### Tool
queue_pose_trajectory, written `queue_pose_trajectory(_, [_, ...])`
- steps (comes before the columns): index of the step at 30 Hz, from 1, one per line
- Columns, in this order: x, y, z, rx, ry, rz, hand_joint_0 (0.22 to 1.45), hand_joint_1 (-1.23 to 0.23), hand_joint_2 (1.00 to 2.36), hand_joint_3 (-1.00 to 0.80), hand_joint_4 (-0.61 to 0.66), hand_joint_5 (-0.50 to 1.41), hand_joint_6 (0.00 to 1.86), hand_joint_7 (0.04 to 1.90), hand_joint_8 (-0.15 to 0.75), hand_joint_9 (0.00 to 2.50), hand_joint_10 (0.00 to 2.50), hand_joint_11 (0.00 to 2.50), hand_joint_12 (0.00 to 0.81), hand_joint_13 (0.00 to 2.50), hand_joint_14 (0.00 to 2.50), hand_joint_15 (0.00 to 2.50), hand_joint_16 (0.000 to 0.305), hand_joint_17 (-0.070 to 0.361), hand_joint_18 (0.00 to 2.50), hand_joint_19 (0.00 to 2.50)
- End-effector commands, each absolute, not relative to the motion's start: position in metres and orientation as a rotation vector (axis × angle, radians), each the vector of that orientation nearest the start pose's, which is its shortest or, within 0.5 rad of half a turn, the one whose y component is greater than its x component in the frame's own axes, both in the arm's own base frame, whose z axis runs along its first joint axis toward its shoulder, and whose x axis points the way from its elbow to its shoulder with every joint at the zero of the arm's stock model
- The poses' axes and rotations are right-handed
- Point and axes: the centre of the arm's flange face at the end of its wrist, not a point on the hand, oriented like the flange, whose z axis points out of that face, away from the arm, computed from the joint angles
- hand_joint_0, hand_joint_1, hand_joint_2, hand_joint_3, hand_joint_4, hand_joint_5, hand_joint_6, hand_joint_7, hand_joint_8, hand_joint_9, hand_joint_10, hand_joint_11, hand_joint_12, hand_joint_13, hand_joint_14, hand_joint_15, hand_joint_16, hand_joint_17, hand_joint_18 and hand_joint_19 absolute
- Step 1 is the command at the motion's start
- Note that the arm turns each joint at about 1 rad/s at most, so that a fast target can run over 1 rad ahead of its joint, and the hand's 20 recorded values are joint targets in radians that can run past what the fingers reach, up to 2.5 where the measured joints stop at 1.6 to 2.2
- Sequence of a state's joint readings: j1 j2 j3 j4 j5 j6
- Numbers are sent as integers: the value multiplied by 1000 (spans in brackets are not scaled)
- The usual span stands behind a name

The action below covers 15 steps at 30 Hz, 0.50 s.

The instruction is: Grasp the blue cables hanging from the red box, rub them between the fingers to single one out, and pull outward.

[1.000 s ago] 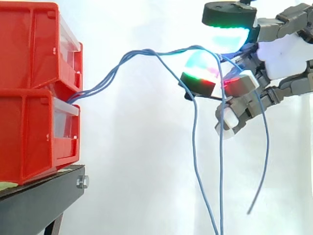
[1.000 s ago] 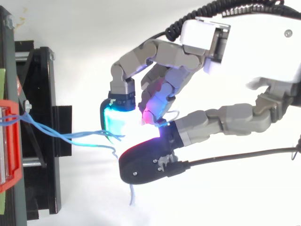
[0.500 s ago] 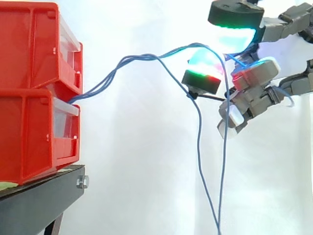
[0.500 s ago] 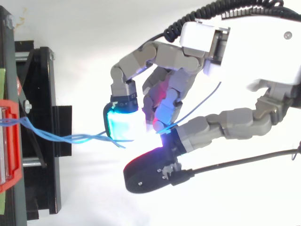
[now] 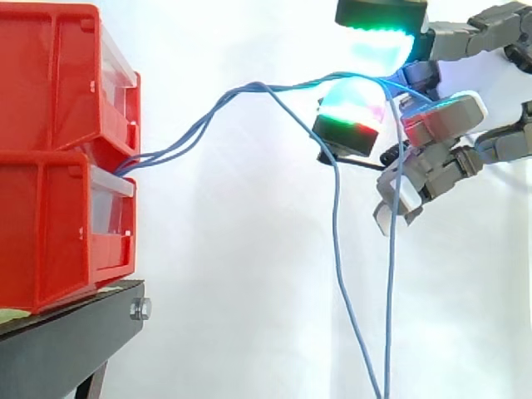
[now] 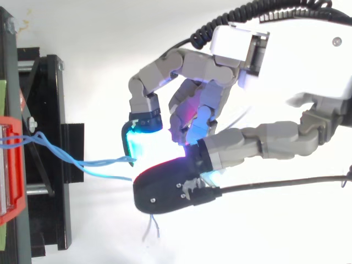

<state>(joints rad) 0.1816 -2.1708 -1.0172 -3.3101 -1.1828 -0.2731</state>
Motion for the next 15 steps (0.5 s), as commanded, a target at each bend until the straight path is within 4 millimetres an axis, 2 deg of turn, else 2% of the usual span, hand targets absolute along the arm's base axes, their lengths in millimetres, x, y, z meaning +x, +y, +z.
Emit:
queue_pose_trajectory(1, [720, -41, 378, 1197, 1380, 718, 593, -653, 1014, -315, 72, -102, 846, 1251, 251, 1404, 33, 1158, 387, 877, 28, 727, 48, 108, 597, 647])
queue_pose_trajectory(3, [720, -41, 378, 1197, 1380, 718, 597, -660, 1013, -334, 80, -100, 859, 1221, 246, 1426, 33, 1179, 379, 890, 28, 724, 47, 107, 603, 638])
queue_pose_trajectory(6, [720, -41, 378, 1197, 1380, 718, 600, -564, 1009, -415, 46, -69, 849, 1215, 231, 1540, 34, 1122, 361, 947, 29, 695, 45, 101, 658, 641])
queue_pose_trajectory(15, [720, -41, 378, 1197, 1378, 718, 602, -518, 1006, -436, 50, -44, 832, 1171, 245, 1666, 36, 1085, 352, 1031, 27, 681, 44, 99, 721, 632])
